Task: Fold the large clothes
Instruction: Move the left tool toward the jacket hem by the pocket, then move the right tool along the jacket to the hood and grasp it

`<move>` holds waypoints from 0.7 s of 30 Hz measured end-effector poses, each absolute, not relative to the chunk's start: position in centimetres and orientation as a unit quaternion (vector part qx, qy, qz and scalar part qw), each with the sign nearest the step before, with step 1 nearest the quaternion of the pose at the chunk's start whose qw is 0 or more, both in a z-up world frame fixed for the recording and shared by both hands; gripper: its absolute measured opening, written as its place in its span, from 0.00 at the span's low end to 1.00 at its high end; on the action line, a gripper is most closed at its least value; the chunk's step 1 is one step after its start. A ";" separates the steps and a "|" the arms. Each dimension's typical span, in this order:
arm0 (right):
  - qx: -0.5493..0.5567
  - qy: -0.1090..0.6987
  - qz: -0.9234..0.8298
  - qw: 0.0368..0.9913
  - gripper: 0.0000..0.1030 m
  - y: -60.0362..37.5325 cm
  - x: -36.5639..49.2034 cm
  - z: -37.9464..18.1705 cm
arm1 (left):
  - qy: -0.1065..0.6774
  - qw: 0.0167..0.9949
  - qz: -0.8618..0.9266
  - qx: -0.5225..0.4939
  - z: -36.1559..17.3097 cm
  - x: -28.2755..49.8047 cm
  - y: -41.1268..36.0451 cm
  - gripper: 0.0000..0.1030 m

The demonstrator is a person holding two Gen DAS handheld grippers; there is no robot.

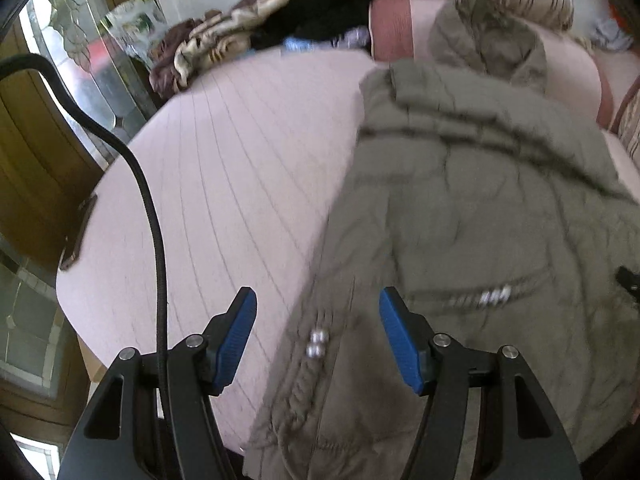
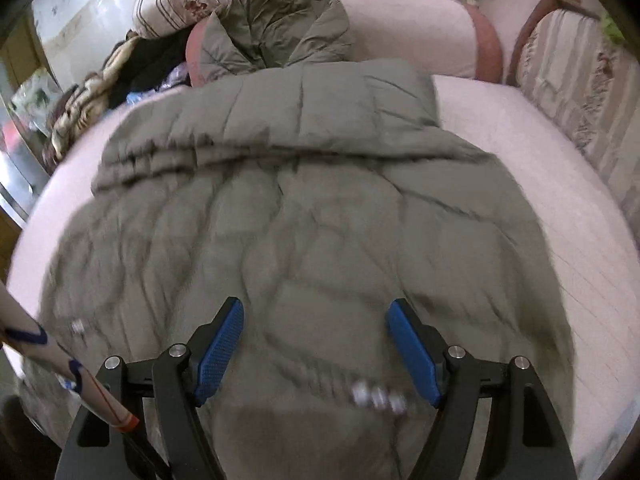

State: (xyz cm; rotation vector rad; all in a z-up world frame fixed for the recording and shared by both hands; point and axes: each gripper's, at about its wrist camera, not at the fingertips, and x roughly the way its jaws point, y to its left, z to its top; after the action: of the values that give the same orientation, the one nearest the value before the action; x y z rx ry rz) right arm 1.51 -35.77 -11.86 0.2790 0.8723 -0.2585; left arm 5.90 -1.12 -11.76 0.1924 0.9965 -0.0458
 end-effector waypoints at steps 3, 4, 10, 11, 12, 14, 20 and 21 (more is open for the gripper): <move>0.151 0.425 -0.134 0.882 0.78 -35.5 -1.3 -12.3 | 0.493 0.865 -0.025 0.088 -13.4 5.1 -0.5 0.61; 0.153 0.426 -0.138 0.881 0.79 -35.4 -2.1 -12.5 | 0.495 0.864 -0.027 0.083 -13.6 4.8 -0.2 0.61; 0.177 0.449 -0.126 0.867 0.80 -33.8 -7.0 -13.7 | 0.479 0.874 -0.043 0.070 -12.0 3.5 0.5 0.61; 0.176 0.449 -0.123 0.867 0.80 -33.5 -7.6 -13.5 | 0.472 0.877 -0.047 0.069 -11.4 3.4 0.5 0.61; 0.180 0.448 -0.117 0.868 0.80 -33.2 -8.2 -13.1 | 0.465 0.881 -0.052 0.068 -10.7 3.3 0.4 0.61; 0.193 0.439 -0.111 0.870 0.80 -33.0 -9.1 -11.1 | 0.453 0.887 -0.059 0.065 -9.5 3.4 0.2 0.61; 0.203 0.398 -0.100 0.889 0.80 -32.9 -8.7 -5.6 | 0.426 0.898 -0.096 0.049 -6.5 4.8 -1.2 0.61; 0.202 0.386 -0.095 0.895 0.80 -32.7 -8.4 -4.1 | 0.423 0.899 -0.101 0.050 -6.2 5.3 -1.7 0.61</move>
State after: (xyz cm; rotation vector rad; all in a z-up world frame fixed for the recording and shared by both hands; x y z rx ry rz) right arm -8.36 -32.73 -4.12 0.4192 0.7996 -0.1968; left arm 5.28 -1.70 -6.20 0.1028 0.8758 -0.2101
